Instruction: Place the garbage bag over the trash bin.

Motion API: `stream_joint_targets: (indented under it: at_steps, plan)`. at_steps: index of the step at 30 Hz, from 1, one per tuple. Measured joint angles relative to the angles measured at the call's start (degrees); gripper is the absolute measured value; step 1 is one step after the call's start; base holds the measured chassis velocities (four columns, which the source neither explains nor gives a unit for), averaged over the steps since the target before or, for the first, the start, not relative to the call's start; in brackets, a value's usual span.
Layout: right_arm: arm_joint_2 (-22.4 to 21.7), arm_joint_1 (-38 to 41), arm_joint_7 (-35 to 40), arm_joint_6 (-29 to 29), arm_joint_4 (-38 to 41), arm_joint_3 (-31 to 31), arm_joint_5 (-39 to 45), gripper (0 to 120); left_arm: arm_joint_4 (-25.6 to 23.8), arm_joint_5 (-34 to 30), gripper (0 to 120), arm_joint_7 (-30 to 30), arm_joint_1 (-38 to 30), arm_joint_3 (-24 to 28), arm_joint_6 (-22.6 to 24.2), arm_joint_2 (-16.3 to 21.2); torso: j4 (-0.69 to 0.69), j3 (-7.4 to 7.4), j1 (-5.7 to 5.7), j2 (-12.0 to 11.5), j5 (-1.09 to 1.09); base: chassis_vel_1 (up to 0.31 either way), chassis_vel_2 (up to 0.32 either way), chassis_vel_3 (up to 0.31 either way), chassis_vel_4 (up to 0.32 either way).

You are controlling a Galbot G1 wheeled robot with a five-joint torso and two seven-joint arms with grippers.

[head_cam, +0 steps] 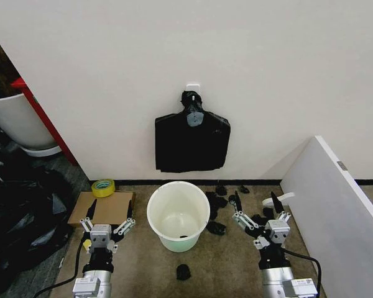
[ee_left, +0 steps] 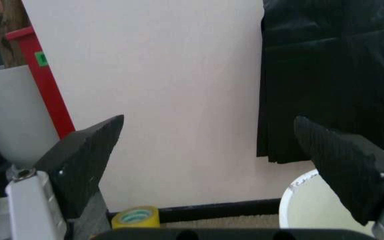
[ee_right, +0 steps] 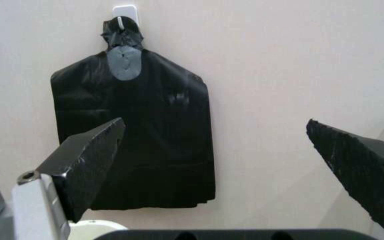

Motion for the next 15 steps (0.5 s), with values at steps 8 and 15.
stream_joint_targets:
  at_steps: [8, 15]
  plan:
    - [-0.01, -0.59, 0.29, 0.01, 0.37, -0.52, -0.68, 100, -0.23, 0.59, 100, -0.16, 0.66, -0.08, -0.16, -0.12, 0.0, 0.0, 0.0, 0.0, 0.0, 0.0, 0.0, 0.0, 0.0]
    - [-0.04, -0.41, 0.42, 0.48, 0.34, -0.41, -1.72, 100, -0.41, 1.02, 100, -0.27, 0.99, -0.21, -0.48, -0.39, 0.0, 0.0, 0.0, 0.0, 0.0, 0.0, 0.0, 0.0, 0.0]
